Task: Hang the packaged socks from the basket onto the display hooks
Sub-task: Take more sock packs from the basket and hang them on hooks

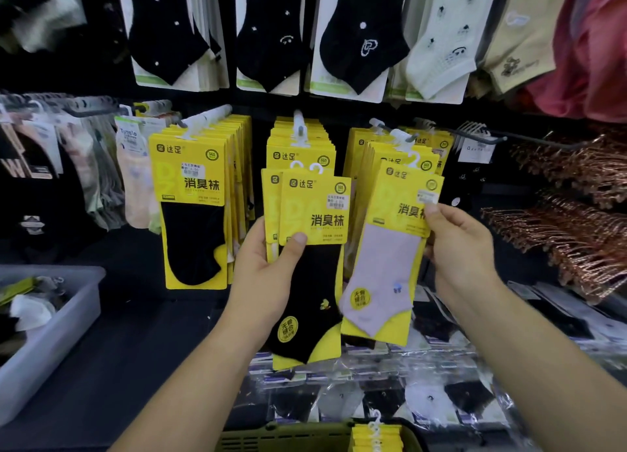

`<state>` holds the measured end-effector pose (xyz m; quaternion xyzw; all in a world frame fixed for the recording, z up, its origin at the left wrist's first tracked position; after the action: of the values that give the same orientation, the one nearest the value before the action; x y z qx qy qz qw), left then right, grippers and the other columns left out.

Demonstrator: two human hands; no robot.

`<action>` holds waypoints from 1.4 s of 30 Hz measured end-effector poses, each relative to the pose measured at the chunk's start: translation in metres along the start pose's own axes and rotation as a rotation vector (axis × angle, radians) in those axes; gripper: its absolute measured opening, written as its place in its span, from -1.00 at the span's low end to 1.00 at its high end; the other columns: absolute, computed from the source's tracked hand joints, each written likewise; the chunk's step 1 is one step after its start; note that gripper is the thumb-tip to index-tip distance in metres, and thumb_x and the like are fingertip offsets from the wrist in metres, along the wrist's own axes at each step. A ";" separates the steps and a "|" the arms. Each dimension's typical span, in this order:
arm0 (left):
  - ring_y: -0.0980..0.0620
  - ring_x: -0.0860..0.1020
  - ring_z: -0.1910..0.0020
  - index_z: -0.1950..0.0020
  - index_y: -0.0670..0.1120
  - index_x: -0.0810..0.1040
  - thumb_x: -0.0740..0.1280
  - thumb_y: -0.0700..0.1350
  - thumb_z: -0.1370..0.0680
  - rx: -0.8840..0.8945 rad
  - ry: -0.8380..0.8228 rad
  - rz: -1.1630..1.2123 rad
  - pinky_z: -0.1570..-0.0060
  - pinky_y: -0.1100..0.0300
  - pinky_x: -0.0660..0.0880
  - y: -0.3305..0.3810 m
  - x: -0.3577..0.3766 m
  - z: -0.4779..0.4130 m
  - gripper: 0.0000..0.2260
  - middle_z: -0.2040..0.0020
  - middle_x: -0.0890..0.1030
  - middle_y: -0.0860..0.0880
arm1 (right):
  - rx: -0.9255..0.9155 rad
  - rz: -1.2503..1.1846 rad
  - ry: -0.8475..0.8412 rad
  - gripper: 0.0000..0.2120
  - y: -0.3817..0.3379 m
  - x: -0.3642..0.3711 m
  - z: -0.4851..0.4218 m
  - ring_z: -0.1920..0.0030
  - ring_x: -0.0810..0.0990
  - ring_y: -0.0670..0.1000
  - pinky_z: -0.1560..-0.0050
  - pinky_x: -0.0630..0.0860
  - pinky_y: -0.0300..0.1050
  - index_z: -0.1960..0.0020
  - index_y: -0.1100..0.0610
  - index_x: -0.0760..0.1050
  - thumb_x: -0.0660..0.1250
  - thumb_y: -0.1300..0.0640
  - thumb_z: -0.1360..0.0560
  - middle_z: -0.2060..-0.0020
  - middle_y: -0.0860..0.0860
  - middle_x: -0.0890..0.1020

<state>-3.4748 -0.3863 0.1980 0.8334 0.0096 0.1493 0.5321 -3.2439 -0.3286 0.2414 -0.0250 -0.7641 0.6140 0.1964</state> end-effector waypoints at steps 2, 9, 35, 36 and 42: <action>0.13 0.71 -0.20 -0.29 0.11 0.62 0.34 -0.19 -0.71 -0.011 -0.003 0.015 -0.11 0.32 0.62 0.000 -0.001 0.000 -0.76 -0.18 0.75 0.12 | -0.022 0.006 0.028 -0.81 -0.008 -0.003 -0.007 0.17 0.63 -0.06 0.28 0.51 -0.30 -0.15 0.23 0.61 0.33 0.16 -0.61 -0.04 0.12 0.71; 0.09 0.71 -0.20 -0.28 0.11 0.62 0.35 -0.17 -0.70 -0.014 -0.003 -0.005 -0.13 0.26 0.65 0.000 0.000 0.000 -0.77 -0.18 0.76 0.10 | -0.083 0.039 -0.001 -0.85 -0.019 0.004 -0.021 0.11 0.67 -0.05 0.30 0.51 -0.33 -0.11 0.16 0.64 0.34 0.16 -0.61 0.01 0.06 0.73; 0.12 0.74 -0.10 -0.11 0.14 0.68 0.52 -0.18 -0.57 -0.021 -0.071 -0.135 -0.18 0.01 0.63 0.001 0.012 0.010 -0.77 -0.06 0.78 0.12 | -0.254 0.325 -0.343 -0.94 -0.030 0.038 0.016 0.19 0.59 -0.09 0.18 0.55 -0.20 0.11 0.10 0.65 0.45 0.12 -0.53 0.20 0.12 0.68; 0.10 0.74 -0.10 -0.10 0.16 0.69 0.53 -0.18 -0.57 -0.023 -0.068 -0.132 -0.18 -0.02 0.64 0.000 0.011 0.010 -0.76 -0.06 0.78 0.11 | -0.265 0.356 -0.365 -0.94 -0.033 0.039 0.016 0.16 0.59 -0.04 0.10 0.57 -0.13 0.11 0.11 0.66 0.45 0.14 -0.53 0.13 0.20 0.68; 0.12 0.74 -0.08 0.00 0.35 0.70 0.52 -0.20 -0.57 -0.017 -0.106 -0.134 -0.15 0.04 0.65 0.002 0.013 0.011 -0.63 -0.05 0.78 0.12 | -0.214 0.449 -0.472 -0.90 -0.042 0.040 0.015 0.18 0.60 -0.08 0.11 0.59 -0.16 0.07 0.12 0.66 0.46 0.08 -0.51 0.18 0.16 0.67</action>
<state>-3.4600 -0.3949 0.1988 0.8330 0.0359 0.0695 0.5476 -3.2772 -0.3412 0.2893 -0.0702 -0.8238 0.5473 -0.1296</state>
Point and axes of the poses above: each hand's wrist, its own z-axis away from the middle knuckle, its own x-axis out of the palm, y = z × x, the point moved 2 cm from there along -z, towards the middle knuckle
